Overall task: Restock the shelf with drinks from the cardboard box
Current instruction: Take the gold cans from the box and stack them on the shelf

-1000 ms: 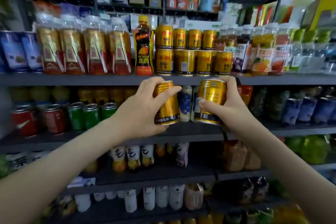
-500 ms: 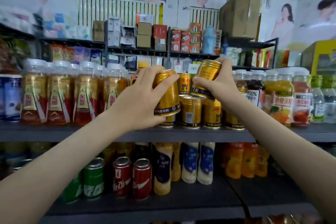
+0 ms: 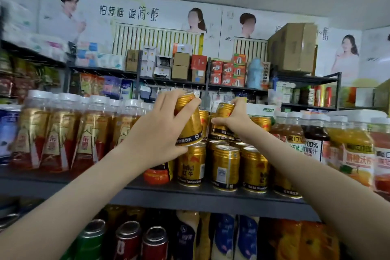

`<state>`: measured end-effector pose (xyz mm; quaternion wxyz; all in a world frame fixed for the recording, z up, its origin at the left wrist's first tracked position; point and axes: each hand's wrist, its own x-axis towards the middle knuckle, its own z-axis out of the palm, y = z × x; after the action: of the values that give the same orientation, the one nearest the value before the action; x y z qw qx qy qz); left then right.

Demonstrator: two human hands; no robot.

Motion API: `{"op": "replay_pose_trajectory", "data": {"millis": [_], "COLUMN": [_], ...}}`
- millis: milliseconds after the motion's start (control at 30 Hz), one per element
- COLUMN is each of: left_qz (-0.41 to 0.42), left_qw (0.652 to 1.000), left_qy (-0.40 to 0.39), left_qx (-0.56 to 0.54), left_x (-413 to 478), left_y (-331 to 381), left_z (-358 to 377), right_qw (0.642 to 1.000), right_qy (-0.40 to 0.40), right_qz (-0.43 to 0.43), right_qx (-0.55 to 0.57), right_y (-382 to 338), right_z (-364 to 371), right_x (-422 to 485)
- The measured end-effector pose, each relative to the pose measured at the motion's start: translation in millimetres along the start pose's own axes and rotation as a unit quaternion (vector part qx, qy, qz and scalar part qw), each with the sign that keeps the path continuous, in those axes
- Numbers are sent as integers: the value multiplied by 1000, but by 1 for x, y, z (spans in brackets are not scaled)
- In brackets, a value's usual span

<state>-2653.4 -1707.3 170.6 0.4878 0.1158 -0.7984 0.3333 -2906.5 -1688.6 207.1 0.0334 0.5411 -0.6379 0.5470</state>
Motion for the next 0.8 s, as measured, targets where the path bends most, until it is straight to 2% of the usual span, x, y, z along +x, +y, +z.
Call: {"op": "replay_pose_trajectory", "data": {"millis": [233,567,700,800], "left_qz": [-13,-26,-27,-21], "left_qw": [1000,999,999,999], "left_qy": [-7,-17,-20,-17], "left_qx": [24,30,32,40], "left_x": [8,16,17,14], "left_y": [3,9,10,11], "left_z": [9,26,31,33], "right_qw": [994,983,989,991], "right_qy": [-88,-176,-142,-103], "right_qz": [-14,15,-14,-48], "right_qx": [-59,-49,-37,-69], "right_y": [13,12,9,15], "right_z": [2,-15,-15,-6], "right_x": [7,13,9,7]}}
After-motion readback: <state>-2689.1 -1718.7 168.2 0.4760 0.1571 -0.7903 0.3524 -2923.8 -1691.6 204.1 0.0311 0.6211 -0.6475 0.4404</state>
